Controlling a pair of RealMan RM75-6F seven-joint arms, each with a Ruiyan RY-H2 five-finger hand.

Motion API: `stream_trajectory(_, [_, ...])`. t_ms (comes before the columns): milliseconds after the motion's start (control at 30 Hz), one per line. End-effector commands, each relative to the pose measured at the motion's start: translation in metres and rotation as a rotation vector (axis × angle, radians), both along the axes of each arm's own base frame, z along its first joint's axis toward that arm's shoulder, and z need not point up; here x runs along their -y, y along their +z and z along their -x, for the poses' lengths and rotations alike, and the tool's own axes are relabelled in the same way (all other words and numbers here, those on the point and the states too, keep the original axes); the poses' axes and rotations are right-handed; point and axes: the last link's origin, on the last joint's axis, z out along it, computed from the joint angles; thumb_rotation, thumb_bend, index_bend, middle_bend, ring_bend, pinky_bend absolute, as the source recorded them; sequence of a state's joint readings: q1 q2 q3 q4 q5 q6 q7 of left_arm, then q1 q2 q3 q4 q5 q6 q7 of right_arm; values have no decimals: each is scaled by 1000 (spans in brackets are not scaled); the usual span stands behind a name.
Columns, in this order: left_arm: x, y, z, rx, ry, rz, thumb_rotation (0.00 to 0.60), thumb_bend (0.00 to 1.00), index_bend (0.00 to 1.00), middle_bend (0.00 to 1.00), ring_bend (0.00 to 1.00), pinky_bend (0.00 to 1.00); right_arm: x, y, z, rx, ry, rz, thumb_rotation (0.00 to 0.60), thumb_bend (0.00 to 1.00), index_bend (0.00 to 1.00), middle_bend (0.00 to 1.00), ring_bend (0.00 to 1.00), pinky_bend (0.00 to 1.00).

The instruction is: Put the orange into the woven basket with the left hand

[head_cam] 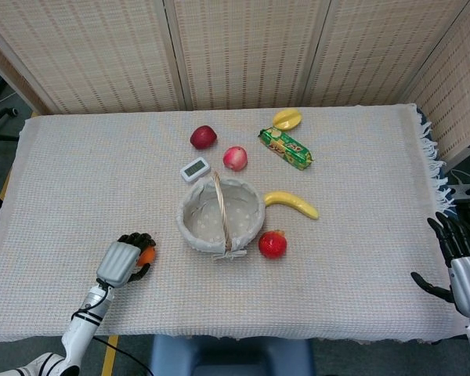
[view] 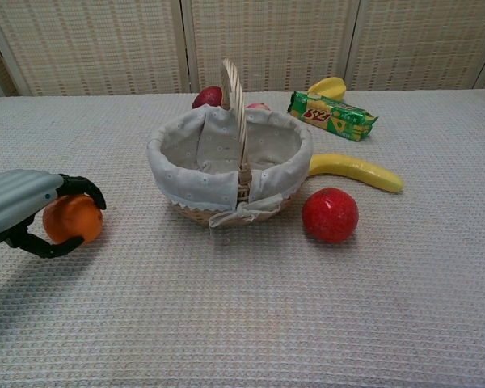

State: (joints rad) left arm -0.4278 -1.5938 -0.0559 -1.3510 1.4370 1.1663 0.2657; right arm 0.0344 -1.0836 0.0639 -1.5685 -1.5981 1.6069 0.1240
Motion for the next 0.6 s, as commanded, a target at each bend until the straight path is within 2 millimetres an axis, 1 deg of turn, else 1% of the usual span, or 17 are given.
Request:
stream_trajectory(33, [1,5,-2,6,-7,-15,600,492,333,295,505,590,0,0,0,0,-1,-1,600,30,0,0,0,42])
stream_trajectory(100, [1,13,-5,10,-24,-49,600,492,334,301,510,592,0,0,0,0,-1,-3,600,30,0,0,0,42])
stream_trajectory(267, [-1,57,-18,-50,-103,-266,600,491,333,302,510,592,0,-1,0,-4,-3,-14,600,30,0,0,0,42])
stream_trajectory(433, [-4,72,-28,-26,-126,-310,600,491,334,305,510,592,0,-2,0,-7,-1,-17,600,29,0,0,0,42])
stream_trajectory(467, [-9,82,-39,29,-153,-330,600,491,334,306,510,592,-1,-2,0,-9,1,-18,600,29,0,0,0,42])
stream_trajectory(500, [-16,88,-56,104,-216,-347,600,492,335,307,510,592,-1,-3,0,-10,2,-17,600,29,0,0,0,42])
stream_trajectory(600, [-28,87,-75,182,-298,-343,600,491,334,309,511,594,-1,-3,0,-12,1,-16,600,30,0,0,0,41])
